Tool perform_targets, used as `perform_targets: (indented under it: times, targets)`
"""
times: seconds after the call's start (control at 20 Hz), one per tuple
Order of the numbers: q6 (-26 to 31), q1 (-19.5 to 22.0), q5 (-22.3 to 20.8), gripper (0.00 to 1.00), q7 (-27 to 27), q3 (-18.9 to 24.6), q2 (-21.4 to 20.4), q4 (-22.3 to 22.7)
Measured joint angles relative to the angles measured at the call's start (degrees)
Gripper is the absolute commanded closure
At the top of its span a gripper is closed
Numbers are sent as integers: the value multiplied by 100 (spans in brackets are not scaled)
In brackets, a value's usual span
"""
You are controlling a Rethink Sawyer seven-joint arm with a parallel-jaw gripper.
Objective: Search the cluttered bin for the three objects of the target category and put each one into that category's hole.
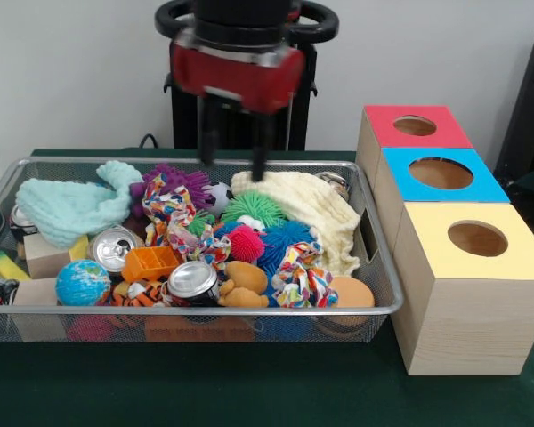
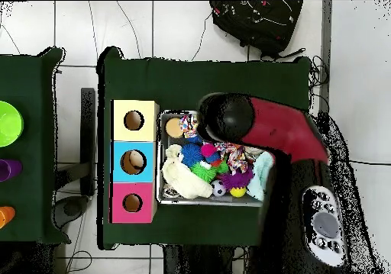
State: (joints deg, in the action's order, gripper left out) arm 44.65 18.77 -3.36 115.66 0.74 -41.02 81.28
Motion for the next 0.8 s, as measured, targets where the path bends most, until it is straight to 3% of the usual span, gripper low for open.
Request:
perform_targets:
  times: [0.25,0.45,0.8]
  targets:
    - [-18,845,-34,0,0,47,-222,186]
    - [-217,1228,-134,0,0,43,-396,480]
    - [-879,891,-275,0,0,44,-460,940]
